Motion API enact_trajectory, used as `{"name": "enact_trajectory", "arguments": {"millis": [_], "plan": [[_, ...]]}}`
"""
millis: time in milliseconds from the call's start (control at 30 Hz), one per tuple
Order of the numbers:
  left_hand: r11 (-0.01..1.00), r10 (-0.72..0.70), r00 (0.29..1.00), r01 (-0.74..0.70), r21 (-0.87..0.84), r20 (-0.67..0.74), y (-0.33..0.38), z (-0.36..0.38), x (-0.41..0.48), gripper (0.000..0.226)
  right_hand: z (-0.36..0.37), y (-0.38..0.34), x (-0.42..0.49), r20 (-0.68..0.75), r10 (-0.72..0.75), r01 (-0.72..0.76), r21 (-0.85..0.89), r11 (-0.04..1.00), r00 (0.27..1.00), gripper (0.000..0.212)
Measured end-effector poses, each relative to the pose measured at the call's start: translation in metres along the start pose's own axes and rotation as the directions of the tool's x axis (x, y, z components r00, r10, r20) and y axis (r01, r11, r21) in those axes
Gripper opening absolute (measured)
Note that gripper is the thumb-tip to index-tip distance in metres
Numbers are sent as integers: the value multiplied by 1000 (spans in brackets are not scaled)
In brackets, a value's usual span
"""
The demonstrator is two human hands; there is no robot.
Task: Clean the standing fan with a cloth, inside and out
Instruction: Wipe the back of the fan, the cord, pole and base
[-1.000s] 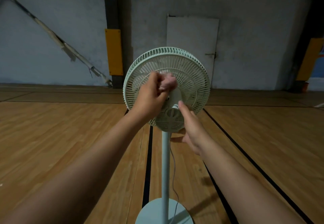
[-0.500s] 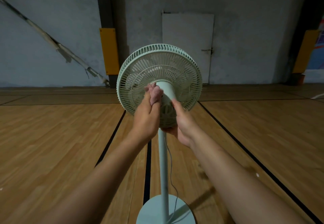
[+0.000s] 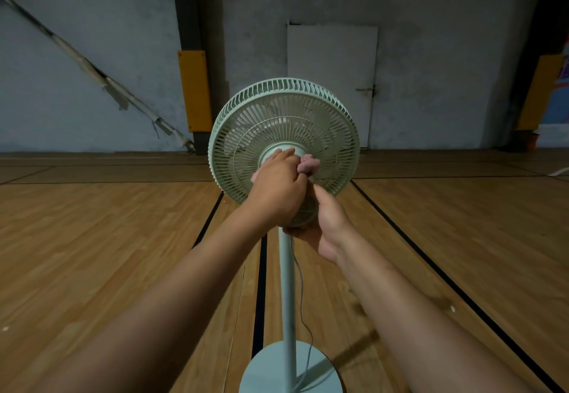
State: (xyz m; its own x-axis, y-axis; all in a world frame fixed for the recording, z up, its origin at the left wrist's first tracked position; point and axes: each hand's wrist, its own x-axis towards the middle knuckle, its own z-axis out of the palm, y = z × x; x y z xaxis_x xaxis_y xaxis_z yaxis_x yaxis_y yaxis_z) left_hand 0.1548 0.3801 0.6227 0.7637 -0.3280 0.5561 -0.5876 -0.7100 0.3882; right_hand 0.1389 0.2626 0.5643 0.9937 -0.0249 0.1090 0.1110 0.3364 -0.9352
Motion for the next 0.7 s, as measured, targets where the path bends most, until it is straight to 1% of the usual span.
{"name": "enact_trajectory", "arguments": {"millis": [100, 167, 267, 367, 400, 467, 500, 533, 567, 600, 633, 667, 700], "plan": [[999, -31, 1000, 31, 28, 5, 4, -3, 15, 9, -1, 1, 4, -17, -14, 14, 1, 1000, 1000, 37], [998, -46, 999, 45, -37, -28, 3, -4, 18, 9, -2, 1, 6, -24, -19, 19, 7, 1000, 1000, 36], [974, 6, 999, -17, -224, -48, -5, 1, 8, 35, -3, 2, 7, -54, -25, 26, 24, 999, 998, 34], [956, 79, 992, -102, -274, -96, -18, 14, -19, 56, -1, 3, 6, -38, -33, 34, 18, 999, 999, 33], [950, 82, 988, -117, -291, -129, -24, 19, -27, 60, -2, 4, 6, -32, -31, 31, 12, 999, 999, 33], [923, 73, 980, -138, -360, -187, -35, 28, -43, 61, -2, 5, 5, -44, -24, 24, 15, 1000, 999, 37], [908, 52, 977, -132, -398, -204, -41, 32, -51, 60, -2, 5, 5, -58, -15, 17, 28, 999, 998, 41], [889, 15, 981, -101, -447, -193, -45, 36, -58, 60, -2, 5, 5, -67, -3, 6, 42, 999, 998, 45], [858, -54, 987, -33, -513, -154, -47, 38, -64, 59, -2, 6, 4, -66, 6, -3, 51, 999, 998, 48], [799, -138, 985, 50, -599, -101, -47, 40, -67, 54, -1, 6, 5, -61, 10, -7, 54, 998, 998, 49], [728, -198, 978, 106, -677, -61, -47, 39, -68, 43, -2, 7, 4, -54, 9, -6, 56, 998, 998, 50], [658, -253, 966, 131, -742, -54, -48, 38, -66, 32, -2, 7, 4, -45, 8, -5, 62, 998, 999, 49], [608, -308, 949, 145, -781, -64, -47, 36, -62, 27, -3, 9, 3, -33, 4, -2, 71, 997, 999, 48]]}}
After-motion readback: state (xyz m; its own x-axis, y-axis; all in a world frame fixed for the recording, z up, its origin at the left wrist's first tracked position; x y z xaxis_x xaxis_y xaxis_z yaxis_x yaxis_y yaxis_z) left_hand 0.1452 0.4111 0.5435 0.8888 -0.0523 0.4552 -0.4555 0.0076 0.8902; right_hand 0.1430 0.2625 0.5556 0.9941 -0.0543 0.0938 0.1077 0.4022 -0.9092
